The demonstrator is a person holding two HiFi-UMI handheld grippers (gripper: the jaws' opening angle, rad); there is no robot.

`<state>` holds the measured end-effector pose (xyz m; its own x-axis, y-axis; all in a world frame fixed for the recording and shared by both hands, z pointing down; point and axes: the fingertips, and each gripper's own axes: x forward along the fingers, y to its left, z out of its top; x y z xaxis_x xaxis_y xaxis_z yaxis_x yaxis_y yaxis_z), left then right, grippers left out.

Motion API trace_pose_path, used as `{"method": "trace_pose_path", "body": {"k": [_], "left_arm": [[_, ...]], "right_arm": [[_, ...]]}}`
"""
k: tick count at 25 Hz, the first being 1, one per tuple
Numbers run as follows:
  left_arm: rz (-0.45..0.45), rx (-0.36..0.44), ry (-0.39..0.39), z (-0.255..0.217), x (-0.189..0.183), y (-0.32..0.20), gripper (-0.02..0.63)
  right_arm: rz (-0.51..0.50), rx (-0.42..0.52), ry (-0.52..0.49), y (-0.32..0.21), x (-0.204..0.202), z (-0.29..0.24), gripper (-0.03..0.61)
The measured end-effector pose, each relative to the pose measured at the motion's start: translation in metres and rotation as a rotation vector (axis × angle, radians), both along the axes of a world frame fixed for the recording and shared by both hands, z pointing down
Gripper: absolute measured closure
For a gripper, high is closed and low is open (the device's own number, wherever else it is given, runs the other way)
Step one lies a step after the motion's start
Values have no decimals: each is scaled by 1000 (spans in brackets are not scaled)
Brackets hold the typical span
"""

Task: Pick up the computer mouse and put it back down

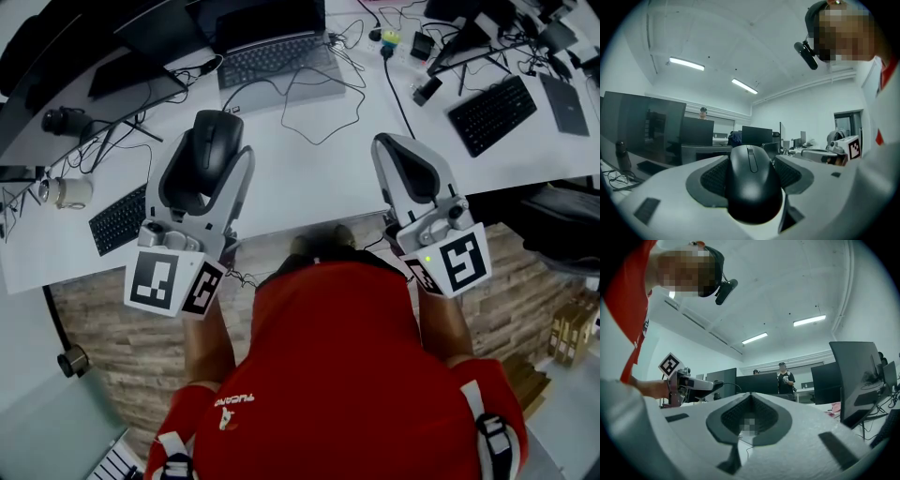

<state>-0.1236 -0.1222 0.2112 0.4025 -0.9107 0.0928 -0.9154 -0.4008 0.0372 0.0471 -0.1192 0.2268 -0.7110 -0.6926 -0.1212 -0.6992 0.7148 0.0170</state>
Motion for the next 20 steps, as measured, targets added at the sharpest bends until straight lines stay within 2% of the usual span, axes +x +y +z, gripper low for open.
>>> {"method": "trace_pose_path", "body": {"k": [13,17,20], "left_arm": [[10,-57,-4,27,6,0,308],[17,-77,6,55,3,-6,308],[12,-134,-10,85,1,-12,308]], "right_arm": [[1,-25,31,4,-2,18,574],[1,-34,37,4,-4,24,575],[0,-46,49,2,-6,32,574]]}}
